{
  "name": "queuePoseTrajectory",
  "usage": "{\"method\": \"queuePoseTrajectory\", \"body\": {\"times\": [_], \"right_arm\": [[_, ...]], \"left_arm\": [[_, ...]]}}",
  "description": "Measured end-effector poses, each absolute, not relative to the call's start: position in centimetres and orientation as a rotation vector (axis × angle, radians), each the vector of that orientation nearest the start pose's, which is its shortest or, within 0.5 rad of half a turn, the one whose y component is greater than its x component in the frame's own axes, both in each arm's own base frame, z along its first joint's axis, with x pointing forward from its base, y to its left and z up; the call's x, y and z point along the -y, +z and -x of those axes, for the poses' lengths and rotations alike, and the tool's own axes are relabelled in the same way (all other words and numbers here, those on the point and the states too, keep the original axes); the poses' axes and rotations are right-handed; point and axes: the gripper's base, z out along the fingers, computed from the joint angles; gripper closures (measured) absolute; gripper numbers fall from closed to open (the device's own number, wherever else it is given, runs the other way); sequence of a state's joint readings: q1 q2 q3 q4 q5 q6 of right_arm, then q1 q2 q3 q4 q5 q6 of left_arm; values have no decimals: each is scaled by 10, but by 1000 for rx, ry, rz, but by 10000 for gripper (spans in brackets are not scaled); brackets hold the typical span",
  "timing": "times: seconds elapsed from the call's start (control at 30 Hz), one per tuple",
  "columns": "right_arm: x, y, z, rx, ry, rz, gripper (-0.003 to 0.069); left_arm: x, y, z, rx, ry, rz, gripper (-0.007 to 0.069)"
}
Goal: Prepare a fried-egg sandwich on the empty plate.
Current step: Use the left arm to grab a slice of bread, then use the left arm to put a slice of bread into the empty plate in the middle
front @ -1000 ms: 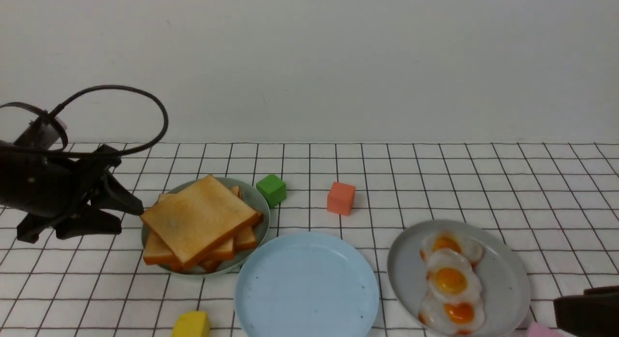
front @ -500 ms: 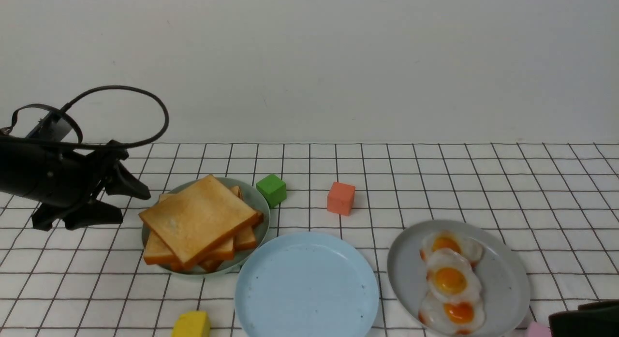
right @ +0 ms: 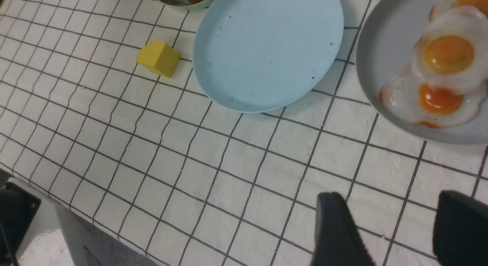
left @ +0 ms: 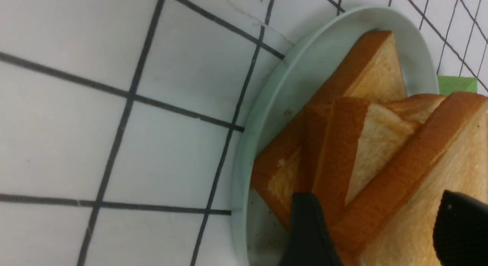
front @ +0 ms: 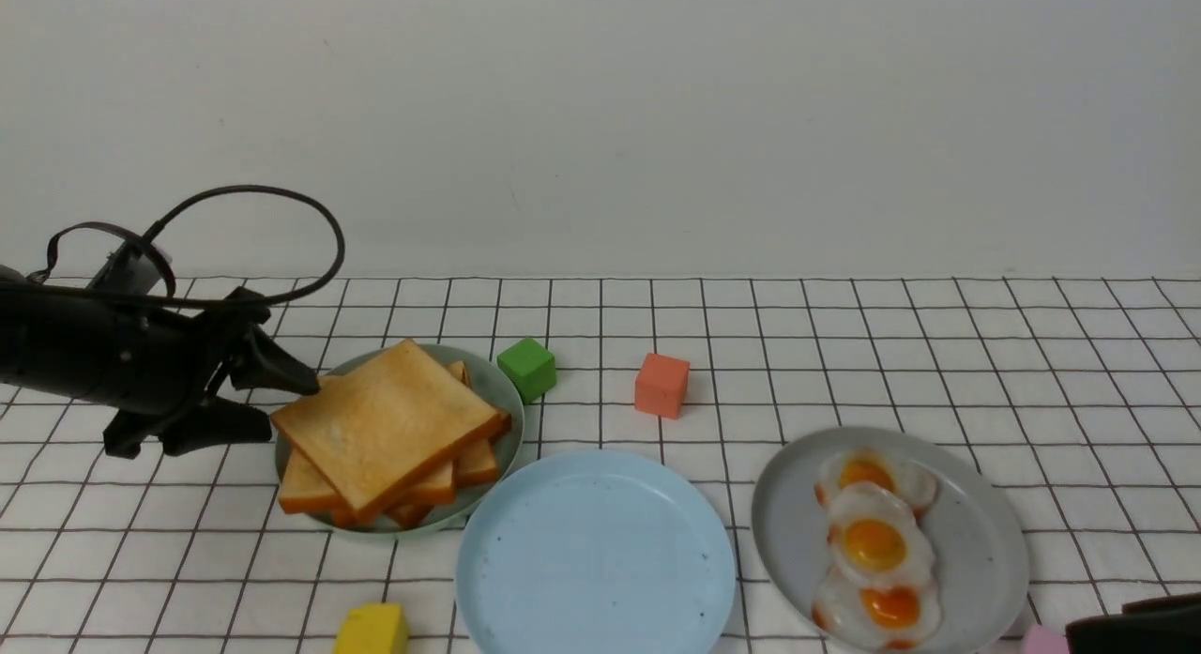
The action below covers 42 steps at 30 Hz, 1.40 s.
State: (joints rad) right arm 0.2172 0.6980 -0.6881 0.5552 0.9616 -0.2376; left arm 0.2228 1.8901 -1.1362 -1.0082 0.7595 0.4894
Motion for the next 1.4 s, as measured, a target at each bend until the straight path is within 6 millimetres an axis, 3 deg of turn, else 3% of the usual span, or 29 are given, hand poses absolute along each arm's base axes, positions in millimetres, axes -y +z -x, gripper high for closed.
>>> {"method": "queuePoseTrajectory", "body": {"times": [0.17,0.5,0.63,0.8,0.83,0.87,0.97,1.03,1.1,1.17,1.27,1.3,1.4], "right_arm": [[-63,316,-102,-2355,684,352,288],[-63,315,-100,-2378,686,366,288],[-63,315,-100,-2377,686,366,288],[-63,315,-100,-2377,686,366,288],[-63,315,-100,-2377,686,366,288],[-63,315,-100,-2377,686,366,288],[-63,315,-100,-2377,686,366,288],[-63,315,-100,-2378,685,366,288],[-63,315,-101,-2378,682,367,288],[-62,314,-101,-2381,660,373,288],[-60,313,-102,-2380,632,378,288],[-59,313,-102,-2378,617,380,288],[-59,313,-103,-2371,604,379,288]], "left_arm": [[-28,163,-370,-2598,-908,576,244],[-26,163,-372,-2595,-938,541,534],[-26,165,-371,-2591,-937,523,546],[-27,187,-368,-2554,-872,429,546],[-27,205,-365,-2508,-839,396,546],[-27,207,-364,-2503,-837,392,546],[-24,239,-358,-2438,-818,254,546],[-12,259,-351,-2400,-845,51,546],[-1,266,-346,-2383,-883,-75,546],[35,273,-337,-2352,-967,-374,546],[63,270,-332,-2350,-996,-540,546],[86,262,-330,-2370,-989,-648,546],[110,246,-328,-2428,-922,-762,546]]}}
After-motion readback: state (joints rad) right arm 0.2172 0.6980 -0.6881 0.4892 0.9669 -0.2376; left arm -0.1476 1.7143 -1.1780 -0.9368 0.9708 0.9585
